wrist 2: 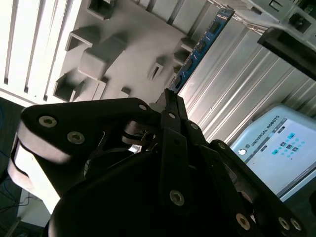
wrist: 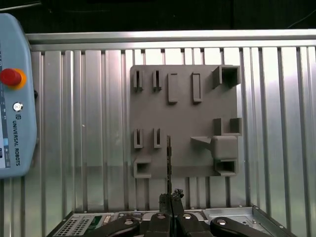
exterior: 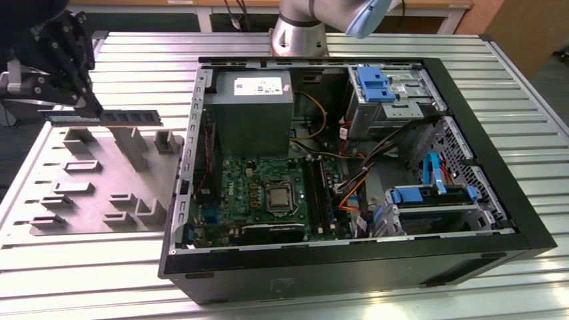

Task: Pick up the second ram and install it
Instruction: 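Pick up the second ram and move it above second insertion slot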

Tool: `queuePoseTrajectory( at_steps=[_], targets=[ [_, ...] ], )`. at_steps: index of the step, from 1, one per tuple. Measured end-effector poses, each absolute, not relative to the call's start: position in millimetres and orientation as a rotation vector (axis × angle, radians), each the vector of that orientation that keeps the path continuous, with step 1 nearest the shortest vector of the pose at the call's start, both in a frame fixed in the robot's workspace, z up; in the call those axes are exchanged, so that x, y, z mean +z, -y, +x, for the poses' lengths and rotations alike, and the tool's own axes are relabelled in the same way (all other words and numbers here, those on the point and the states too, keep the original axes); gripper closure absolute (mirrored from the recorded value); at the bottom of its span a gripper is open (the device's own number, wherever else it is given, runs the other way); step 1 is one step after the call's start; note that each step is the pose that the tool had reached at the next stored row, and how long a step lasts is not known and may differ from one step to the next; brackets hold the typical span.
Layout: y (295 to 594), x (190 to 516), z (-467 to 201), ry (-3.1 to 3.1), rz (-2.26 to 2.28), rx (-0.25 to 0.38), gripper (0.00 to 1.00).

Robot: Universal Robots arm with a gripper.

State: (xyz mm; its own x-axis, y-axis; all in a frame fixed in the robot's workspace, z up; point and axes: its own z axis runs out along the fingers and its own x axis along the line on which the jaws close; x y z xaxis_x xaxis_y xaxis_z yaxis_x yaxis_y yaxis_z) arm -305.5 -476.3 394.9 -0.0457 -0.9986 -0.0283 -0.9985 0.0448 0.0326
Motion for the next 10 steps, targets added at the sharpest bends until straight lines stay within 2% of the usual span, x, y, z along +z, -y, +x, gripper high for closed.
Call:
queuePoseTrajectory(
  at_steps=[10],
  targets=[
    [476.3,394.9,-277.9,2.269,2.169,-0.068,0.88]
  ],
)
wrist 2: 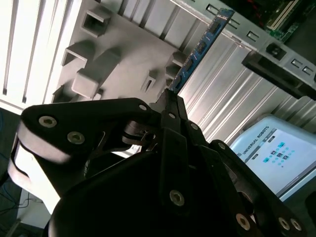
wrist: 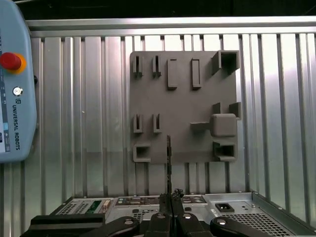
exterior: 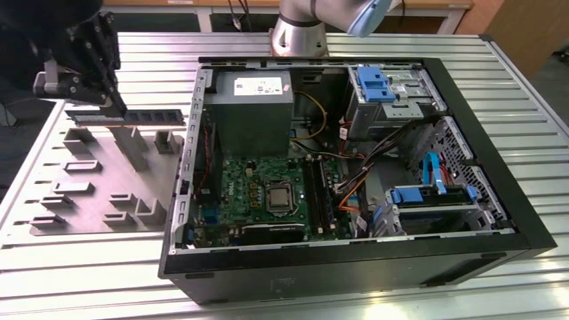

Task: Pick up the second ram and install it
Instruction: 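Pick up the second ram and move it above second insertion slot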

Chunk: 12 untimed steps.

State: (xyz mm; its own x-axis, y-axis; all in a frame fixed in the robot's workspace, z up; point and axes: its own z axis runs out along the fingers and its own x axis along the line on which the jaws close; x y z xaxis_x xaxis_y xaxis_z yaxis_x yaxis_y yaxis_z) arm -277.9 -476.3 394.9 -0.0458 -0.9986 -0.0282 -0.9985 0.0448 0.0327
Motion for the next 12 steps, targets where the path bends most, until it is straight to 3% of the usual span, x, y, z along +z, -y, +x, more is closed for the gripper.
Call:
queuePoseTrajectory(
  at_steps=[12],
  targets=[
    [476.3,394.5,-243.3,2.269,2.169,-0.068,0.88]
  ],
)
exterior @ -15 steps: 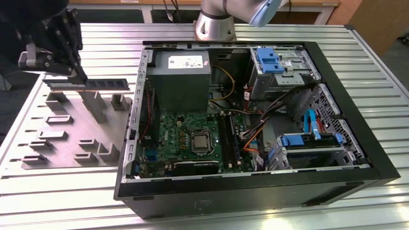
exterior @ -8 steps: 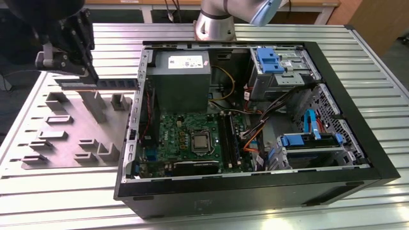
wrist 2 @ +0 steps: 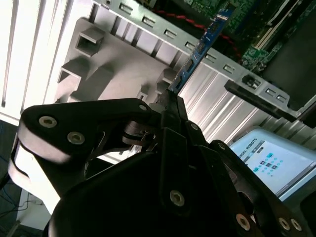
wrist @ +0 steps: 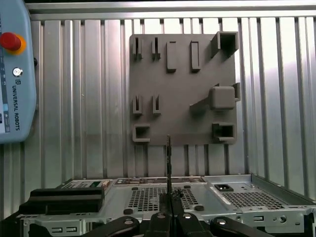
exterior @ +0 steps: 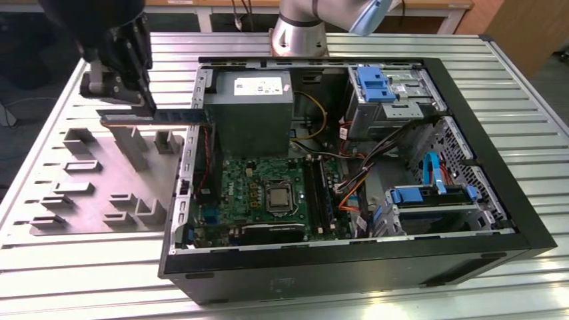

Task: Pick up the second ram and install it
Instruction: 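Pick up the second ram and move it above second insertion slot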

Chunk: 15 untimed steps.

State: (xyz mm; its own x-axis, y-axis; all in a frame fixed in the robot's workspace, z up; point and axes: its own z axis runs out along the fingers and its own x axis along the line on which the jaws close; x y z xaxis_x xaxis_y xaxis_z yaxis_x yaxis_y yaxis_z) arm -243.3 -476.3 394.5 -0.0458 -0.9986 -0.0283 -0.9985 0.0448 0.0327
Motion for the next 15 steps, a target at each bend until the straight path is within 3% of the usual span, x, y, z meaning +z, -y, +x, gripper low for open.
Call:
queuePoseTrajectory(
  at_steps=[15],
  targets=[
    [476.3,394.2,-194.4,2.269,2.168,-0.068,0.88]
  ],
)
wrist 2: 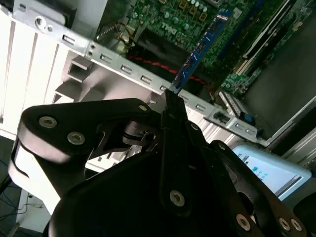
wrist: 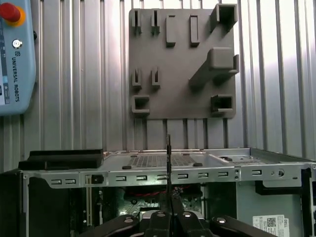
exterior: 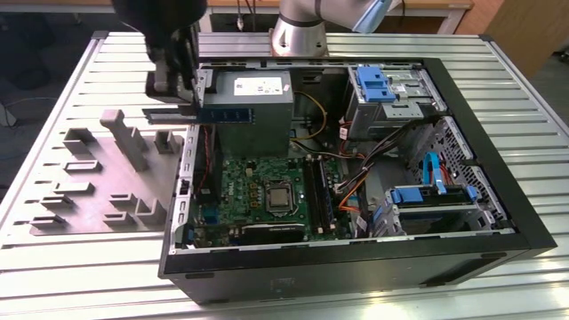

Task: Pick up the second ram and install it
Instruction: 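Pick up the second ram and move it above second insertion slot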

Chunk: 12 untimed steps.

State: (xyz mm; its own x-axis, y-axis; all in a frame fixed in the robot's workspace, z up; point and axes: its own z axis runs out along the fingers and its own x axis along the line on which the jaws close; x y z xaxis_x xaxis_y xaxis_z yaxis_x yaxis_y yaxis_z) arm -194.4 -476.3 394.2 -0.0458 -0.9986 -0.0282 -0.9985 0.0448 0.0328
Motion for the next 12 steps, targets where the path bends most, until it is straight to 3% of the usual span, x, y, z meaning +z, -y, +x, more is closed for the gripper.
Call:
queuePoseTrajectory(
  at_steps=[12],
  targets=[
    [476.3,393.9,-159.5,2.269,2.169,-0.068,0.88]
  ],
)
